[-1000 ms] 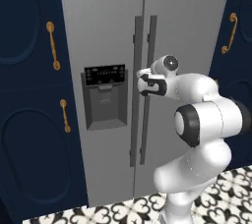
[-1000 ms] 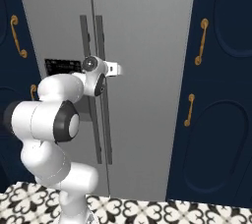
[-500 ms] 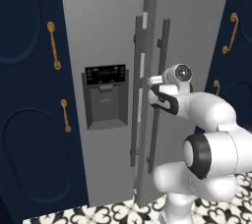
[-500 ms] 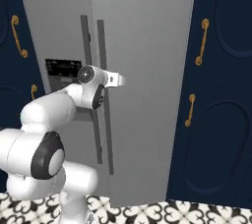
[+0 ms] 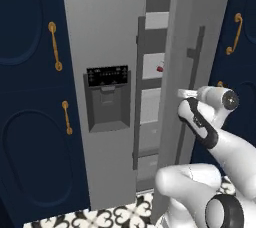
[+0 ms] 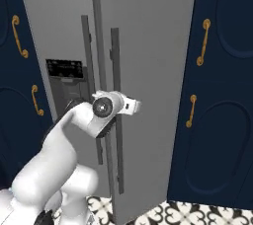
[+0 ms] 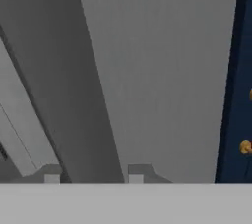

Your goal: Take the strawberry from the fridge and place it on top of the pancake, located on the dining counter.

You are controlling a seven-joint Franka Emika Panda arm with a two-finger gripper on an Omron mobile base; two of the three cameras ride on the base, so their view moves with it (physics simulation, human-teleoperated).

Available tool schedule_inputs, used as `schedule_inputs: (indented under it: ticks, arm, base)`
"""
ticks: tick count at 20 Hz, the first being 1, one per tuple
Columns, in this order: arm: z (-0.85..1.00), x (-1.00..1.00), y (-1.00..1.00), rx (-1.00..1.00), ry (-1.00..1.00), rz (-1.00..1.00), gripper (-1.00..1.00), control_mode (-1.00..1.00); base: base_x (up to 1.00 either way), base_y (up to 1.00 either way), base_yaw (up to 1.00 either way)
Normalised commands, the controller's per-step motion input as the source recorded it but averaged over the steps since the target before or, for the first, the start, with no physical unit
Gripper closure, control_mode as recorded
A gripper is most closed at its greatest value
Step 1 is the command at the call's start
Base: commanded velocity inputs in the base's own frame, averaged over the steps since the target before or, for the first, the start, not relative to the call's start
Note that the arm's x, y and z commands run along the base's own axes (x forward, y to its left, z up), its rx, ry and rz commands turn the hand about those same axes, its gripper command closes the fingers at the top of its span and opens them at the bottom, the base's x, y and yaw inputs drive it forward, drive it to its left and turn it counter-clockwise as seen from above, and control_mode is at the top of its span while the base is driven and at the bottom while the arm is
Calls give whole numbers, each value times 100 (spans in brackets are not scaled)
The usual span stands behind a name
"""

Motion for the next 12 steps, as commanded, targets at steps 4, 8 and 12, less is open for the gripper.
schedule_inputs:
  ticks: [4,8,12]
  arm:
    - [50,-91,-52,6,2,-2,-100,-100]
    - [87,-80,4,-10,32,-2,-100,-100]
    - [44,0,83,-43,65,0,-100,-100]
  base:
    - [0,0,0]
    - [0,0,0]
    - [0,0,0]
